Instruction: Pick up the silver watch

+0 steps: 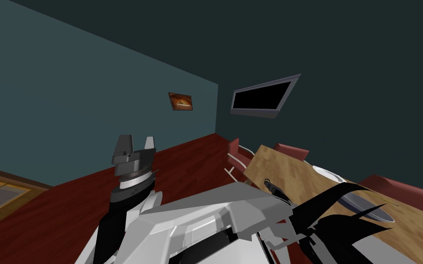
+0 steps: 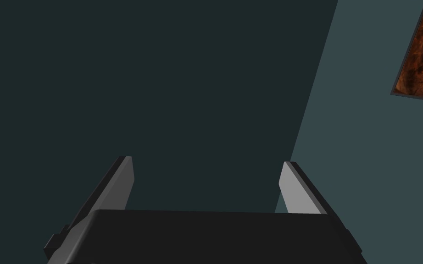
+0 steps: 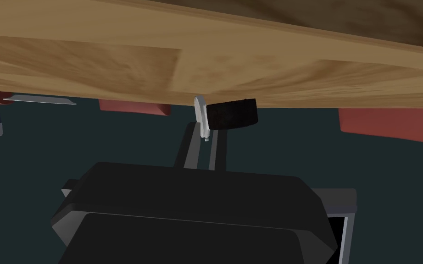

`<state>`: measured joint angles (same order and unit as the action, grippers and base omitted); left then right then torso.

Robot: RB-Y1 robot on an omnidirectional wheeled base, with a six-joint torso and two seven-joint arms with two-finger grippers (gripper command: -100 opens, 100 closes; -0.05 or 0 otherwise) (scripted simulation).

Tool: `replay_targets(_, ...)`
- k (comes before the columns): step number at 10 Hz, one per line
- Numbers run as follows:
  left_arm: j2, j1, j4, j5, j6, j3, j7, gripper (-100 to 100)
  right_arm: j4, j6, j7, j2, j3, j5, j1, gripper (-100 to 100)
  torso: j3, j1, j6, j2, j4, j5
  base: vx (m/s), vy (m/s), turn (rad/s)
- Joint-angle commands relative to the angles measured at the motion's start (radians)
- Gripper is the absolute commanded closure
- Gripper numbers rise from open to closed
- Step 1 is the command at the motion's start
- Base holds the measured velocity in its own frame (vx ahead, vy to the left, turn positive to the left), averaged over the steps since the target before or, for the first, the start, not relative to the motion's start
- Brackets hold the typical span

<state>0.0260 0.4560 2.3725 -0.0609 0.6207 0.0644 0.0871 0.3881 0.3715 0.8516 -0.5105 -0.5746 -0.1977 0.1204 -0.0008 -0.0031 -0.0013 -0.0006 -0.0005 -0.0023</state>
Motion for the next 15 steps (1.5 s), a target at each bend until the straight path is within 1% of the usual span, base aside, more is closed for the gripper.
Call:
replay_targets(1,0.0,0.0,0.0,0.0,0.0,0.0,0.0,0,0.0,0.0,0.0,0.0,0.0,0.0,0.0,100,0.0,0.0,0.0,0.0,0.0,0.0,0.0,0.0,0.0)
replay_targets(2,0.0,0.0,0.0,0.0,0.0,0.0,0.0,0,0.0,0.0,0.0,0.0,0.0,0.0,0.0,0,0.0,0.0,0.0,0.0,0.0,0.0,0.0,0.0,0.0)
replay_targets(3,0.0,0.0,0.0,0.0,0.0,0.0,0.0,0,0.05,-0.032,-0.05,0.025,0.004,-0.05,0.01,100,0.0,0.0,0.0,0.0,0.0,0.0,-0.005,-0.022,-0.076)
replay_targets(4,0.0,0.0,0.0,0.0,0.0,0.0,0.0,0,0.066,-0.032,-0.07,0.025,0.004,-0.075,0.01,100,0.0,-0.001,0.0,0.001,0.0,-0.001,-0.009,-0.027,-0.049)
replay_targets(5,0.0,0.0,0.0,0.0,0.0,0.0,0.0,0,0.129,-0.063,-0.106,0.052,0.004,-0.107,0.024,100,0.0,-0.002,-0.001,0.0,0.0,-0.003,-0.01,-0.029,-0.086)
replay_targets(7,0.0,0.0,0.0,0.0,0.0,0.0,0.0,0,0.129,-0.063,-0.144,0.052,0.004,-0.165,0.024,100,-0.001,-0.003,-0.002,-0.001,0.0,-0.005,-0.003,-0.012,-0.012)
replay_targets(8,0.0,0.0,0.0,0.0,0.0,0.0,0.0,0,0.17,-0.094,-0.175,0.078,0.005,-0.196,0.038,100,-0.001,-0.003,-0.003,-0.002,0.0,-0.006,0.0,-0.019,-0.065)
replay_targets(9,0.0,0.0,0.0,0.0,0.0,0.0,0.0,0,0.193,-0.094,-0.203,0.078,0.005,-0.226,0.038,100,-0.002,-0.004,-0.002,-0.002,-0.001,-0.009,-0.003,-0.014,-0.05)
replay_targets(10,0.0,0.0,0.0,0.0,0.0,0.0,0.0,0,0.193,-0.094,-0.218,0.078,0.005,-0.256,0.038,100,-0.002,-0.004,-0.002,-0.002,-0.001,-0.009,-0.005,-0.003,-0.006)
replay_targets(11,0.0,0.0,0.0,0.0,0.0,0.0,0.0,0,0.245,-0.124,-0.256,0.105,0.006,-0.286,0.052,100,-0.002,-0.004,-0.003,-0.002,-0.001,-0.009,-0.006,-0.017,-0.069)
replay_targets(12,0.0,0.0,0.0,0.0,0.0,0.0,0.0,0,0.257,-0.124,-0.28,0.105,0.006,-0.316,0.052,100,-0.002,-0.005,-0.003,-0.002,-0.002,-0.011,-0.006,-0.016,-0.042)
replay_targets(13,0.0,0.0,0.0,0.0,0.0,0.0,0.0,0,0.257,-0.124,-0.292,0.105,0.006,-0.346,0.052,100,-0.002,-0.005,-0.003,-0.002,-0.002,-0.011,-0.003,-0.007,-0.003)
replay_targets(14,0.0,0.0,0.0,0.0,0.0,0.0,0.0,0,0.292,-0.155,-0.327,0.132,0.007,-0.376,0.066,100,-0.002,-0.005,-0.003,-0.002,-0.002,-0.011,0.0,-0.023,-0.087)
replay_targets(15,0.0,0.0,0.0,0.0,0.0,0.0,0.0,0,0.314,-0.155,-0.348,0.132,0.007,-0.406,0.066,100,-0.002,-0.006,-0.002,-0.002,-0.003,-0.013,-0.004,-0.016,-0.045)
